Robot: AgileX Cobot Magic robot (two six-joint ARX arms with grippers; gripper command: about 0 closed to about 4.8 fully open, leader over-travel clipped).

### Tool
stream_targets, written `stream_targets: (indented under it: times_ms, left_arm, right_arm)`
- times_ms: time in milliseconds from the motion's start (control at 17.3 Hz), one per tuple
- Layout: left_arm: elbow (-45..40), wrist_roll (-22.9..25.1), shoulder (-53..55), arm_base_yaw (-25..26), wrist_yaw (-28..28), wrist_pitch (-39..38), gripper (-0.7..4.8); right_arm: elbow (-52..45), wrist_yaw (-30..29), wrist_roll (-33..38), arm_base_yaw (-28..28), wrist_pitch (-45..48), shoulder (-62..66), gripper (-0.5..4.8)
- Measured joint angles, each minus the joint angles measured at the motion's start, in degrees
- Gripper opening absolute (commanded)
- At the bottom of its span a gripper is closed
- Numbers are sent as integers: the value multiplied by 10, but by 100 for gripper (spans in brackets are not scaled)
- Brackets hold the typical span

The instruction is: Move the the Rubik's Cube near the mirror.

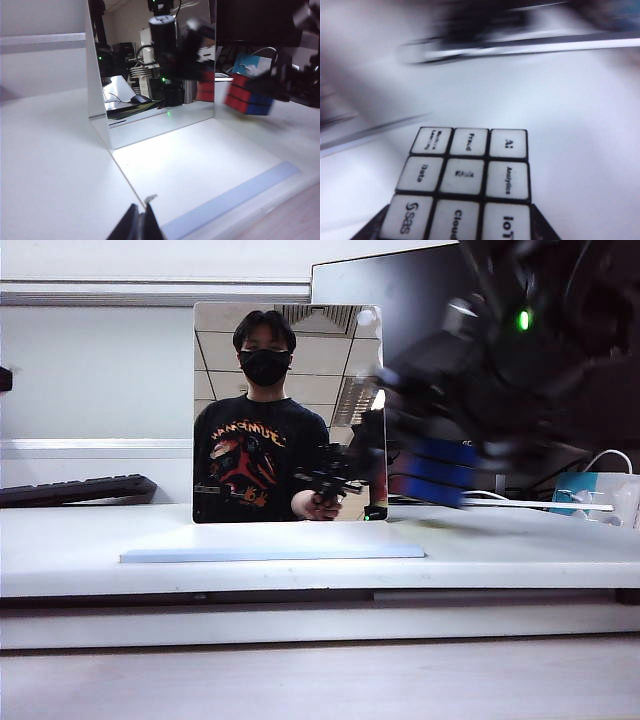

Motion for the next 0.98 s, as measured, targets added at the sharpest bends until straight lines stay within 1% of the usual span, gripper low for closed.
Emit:
stream_targets:
  times_ms: [58,116,231,347,404,578,636,751,867,925,982]
  left_arm:
    - [0,0,0,0,0,0,22]
    - [0,0,0,0,0,0,22]
    - [0,0,0,0,0,0,22]
    - [0,0,0,0,0,0,22]
    - [0,0,0,0,0,0,22]
    - [0,0,0,0,0,0,22]
    - [0,0,0,0,0,0,22]
    - [0,0,0,0,0,0,22]
    - [0,0,0,0,0,0,22]
    - [0,0,0,0,0,0,22]
    - [0,0,0,0,0,0,22]
  right_arm:
    - [0,-46,-11,16,1,-6,72]
    - [0,-64,-16,45,-1,-5,72]
    - [0,-68,-18,91,-1,-5,72]
    - [0,-38,-18,126,17,7,72]
    - [0,-36,-12,137,40,22,73]
    - [55,-1,4,177,44,82,78]
    - [85,31,-3,193,30,97,86]
    - [124,92,-7,212,-28,106,85]
    - [128,140,-9,231,-58,106,86]
    - [127,153,-9,236,-61,109,108]
    - [127,152,-8,236,-59,115,173]
